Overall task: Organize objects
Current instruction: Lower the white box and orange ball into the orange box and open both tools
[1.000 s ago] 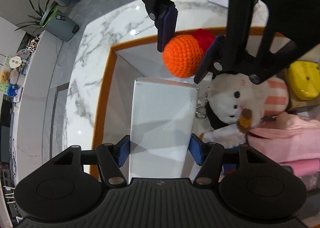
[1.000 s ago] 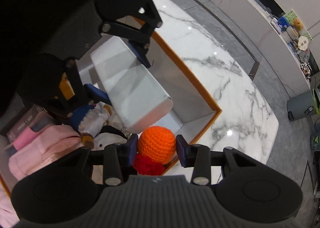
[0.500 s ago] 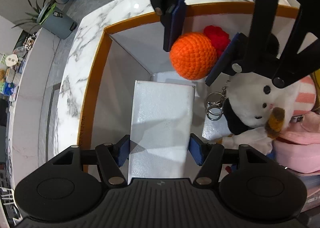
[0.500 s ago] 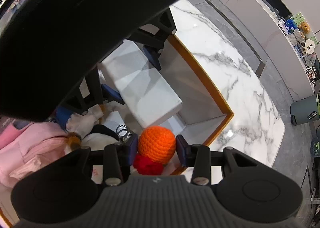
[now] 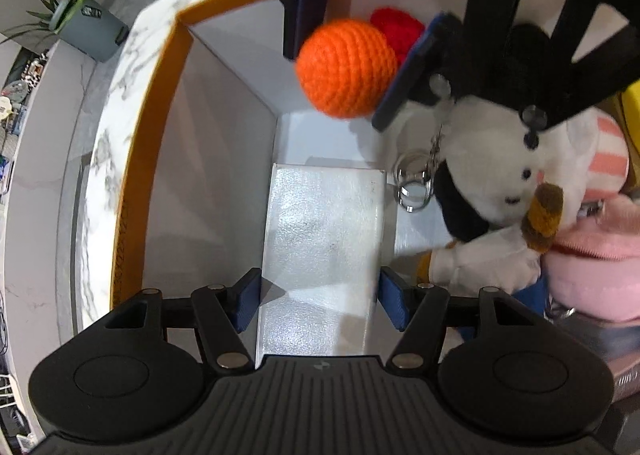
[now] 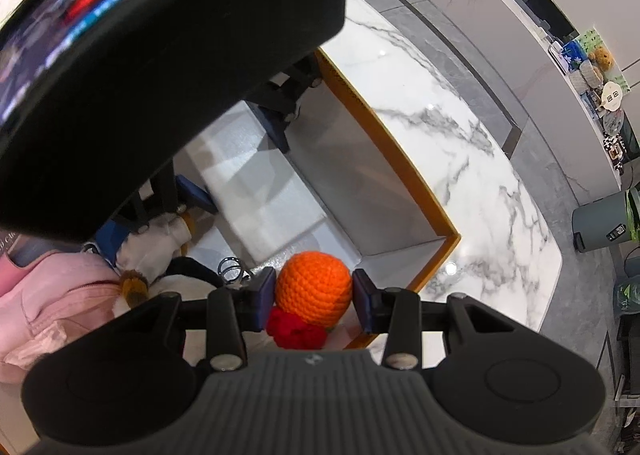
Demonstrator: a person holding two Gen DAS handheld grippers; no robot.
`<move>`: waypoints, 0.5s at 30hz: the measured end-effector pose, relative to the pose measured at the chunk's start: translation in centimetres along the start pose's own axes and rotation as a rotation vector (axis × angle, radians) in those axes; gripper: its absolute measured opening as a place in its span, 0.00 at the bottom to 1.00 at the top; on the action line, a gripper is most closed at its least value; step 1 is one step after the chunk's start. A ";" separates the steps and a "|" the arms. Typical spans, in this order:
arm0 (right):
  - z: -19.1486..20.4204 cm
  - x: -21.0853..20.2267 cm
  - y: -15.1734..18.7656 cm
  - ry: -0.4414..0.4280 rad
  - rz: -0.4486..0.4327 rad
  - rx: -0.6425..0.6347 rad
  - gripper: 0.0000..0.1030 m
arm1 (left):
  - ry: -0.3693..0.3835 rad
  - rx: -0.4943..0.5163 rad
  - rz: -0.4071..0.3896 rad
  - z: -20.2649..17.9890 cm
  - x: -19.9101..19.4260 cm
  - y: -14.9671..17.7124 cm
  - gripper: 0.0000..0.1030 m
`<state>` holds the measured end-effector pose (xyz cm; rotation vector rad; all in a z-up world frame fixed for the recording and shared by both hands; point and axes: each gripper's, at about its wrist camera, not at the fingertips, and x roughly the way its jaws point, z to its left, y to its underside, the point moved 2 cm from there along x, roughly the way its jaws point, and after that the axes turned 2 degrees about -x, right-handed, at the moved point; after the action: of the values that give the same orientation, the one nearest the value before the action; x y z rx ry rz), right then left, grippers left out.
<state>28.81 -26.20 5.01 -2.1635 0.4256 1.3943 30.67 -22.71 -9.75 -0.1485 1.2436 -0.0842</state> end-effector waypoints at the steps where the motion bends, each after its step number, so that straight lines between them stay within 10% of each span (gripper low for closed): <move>1: 0.0 0.0 0.0 0.002 0.000 0.000 0.42 | 0.005 0.000 -0.001 0.0 -0.1 0.0 0.71; 15: -0.1 -0.6 0.1 0.010 -0.029 -0.002 0.42 | -0.017 0.004 -0.003 0.1 -3.1 0.6 0.77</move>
<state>28.52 -26.34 5.58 -2.1699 0.3954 1.3696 29.71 -21.70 -6.88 -0.1475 1.2263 -0.0874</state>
